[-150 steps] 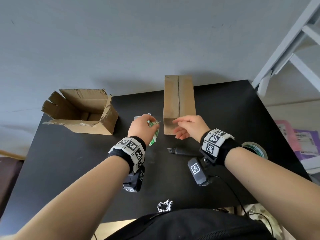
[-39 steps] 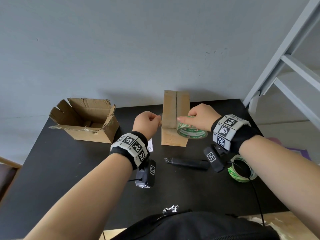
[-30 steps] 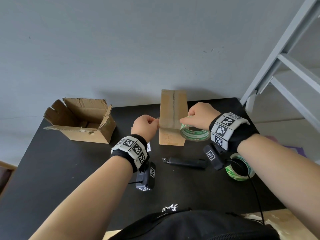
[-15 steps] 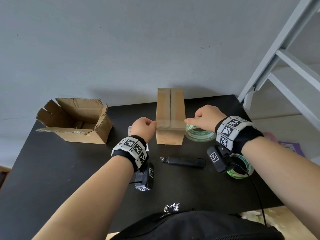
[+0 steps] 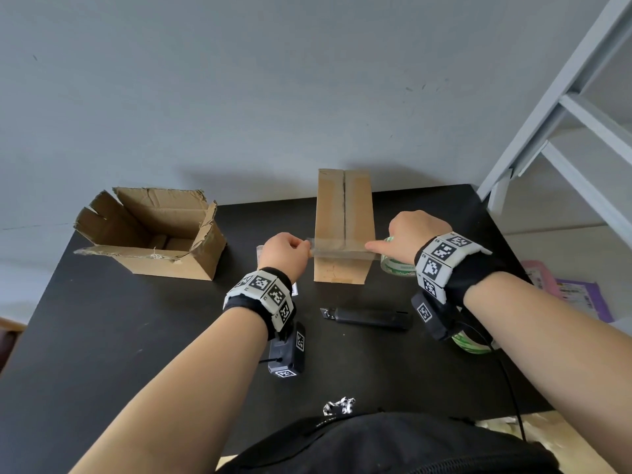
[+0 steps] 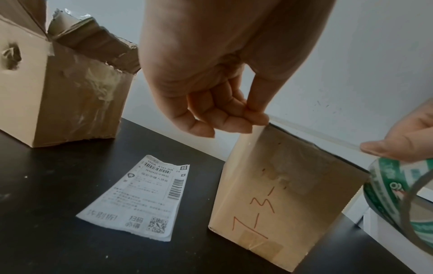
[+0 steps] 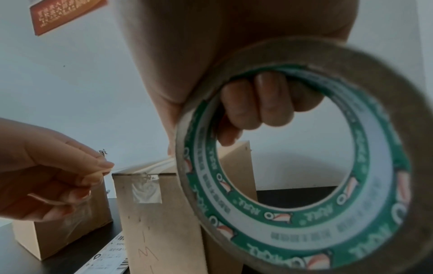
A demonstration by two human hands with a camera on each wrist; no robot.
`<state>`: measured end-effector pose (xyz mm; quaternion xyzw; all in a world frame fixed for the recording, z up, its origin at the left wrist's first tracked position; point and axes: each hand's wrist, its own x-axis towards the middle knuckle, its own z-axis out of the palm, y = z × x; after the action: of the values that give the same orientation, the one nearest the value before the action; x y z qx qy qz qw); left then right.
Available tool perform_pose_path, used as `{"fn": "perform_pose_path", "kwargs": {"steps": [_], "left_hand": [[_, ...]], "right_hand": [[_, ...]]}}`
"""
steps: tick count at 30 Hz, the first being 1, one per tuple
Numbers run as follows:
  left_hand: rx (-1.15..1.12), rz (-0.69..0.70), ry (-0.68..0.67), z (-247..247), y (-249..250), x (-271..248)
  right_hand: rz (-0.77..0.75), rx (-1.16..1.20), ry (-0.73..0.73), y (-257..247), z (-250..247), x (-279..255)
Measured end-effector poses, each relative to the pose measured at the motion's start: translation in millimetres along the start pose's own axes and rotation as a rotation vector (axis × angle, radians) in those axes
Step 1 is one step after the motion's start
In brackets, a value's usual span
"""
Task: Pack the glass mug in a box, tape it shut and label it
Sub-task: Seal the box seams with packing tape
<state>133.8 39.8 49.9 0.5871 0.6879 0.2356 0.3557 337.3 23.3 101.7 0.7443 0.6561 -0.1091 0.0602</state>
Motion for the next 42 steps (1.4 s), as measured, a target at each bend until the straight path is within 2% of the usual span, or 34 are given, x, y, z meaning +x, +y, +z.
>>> {"fn": "perform_pose_path", "kwargs": {"steps": [42], "left_hand": [[-0.001, -0.014, -0.023, 0, 1, -3]], "right_hand": [[-0.04, 0.019, -0.042, 2, 6, 11]]}}
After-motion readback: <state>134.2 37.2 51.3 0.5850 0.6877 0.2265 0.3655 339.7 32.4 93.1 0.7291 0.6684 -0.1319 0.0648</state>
